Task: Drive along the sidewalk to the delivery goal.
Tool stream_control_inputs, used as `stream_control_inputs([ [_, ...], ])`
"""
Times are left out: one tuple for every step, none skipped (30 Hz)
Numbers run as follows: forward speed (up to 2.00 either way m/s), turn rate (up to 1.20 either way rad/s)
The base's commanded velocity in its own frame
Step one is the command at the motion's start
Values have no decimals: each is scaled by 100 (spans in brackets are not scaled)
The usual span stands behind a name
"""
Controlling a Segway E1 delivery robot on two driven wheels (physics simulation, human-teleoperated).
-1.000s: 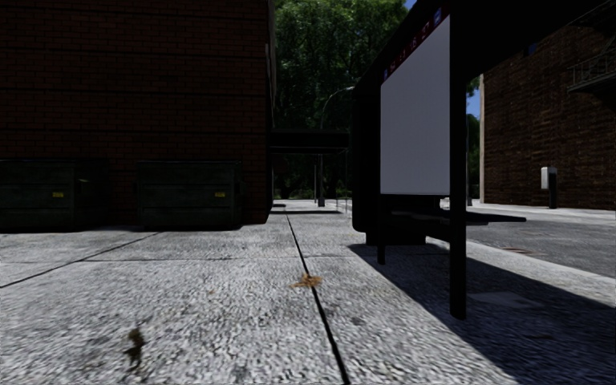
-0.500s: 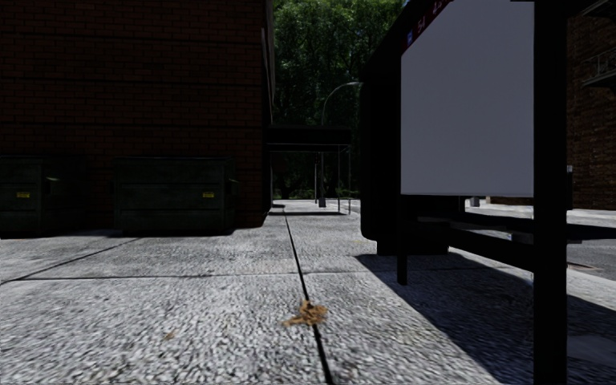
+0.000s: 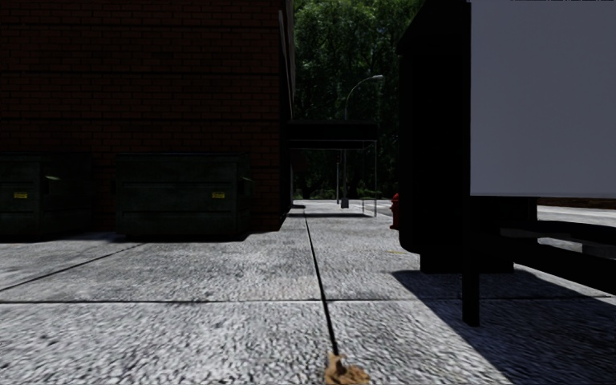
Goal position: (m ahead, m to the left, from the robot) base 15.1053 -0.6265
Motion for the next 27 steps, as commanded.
stream_control_inputs([
  [150,1],
  [150,1],
  [150,1],
  [150,1],
  [150,1],
  [150,1],
  [150,1],
  [150,0],
  [150,0],
  [150,1],
  [150,1],
  [150,1],
  [150,1],
  [150,1],
  [150,1],
  [150,1],
  [150,0],
  [150,0],
  [150,0],
  [150,0],
  [150,0],
  [150,0],
  [150,0],
  [150,0],
  [150,0],
  [150,0],
  [150,0],
])
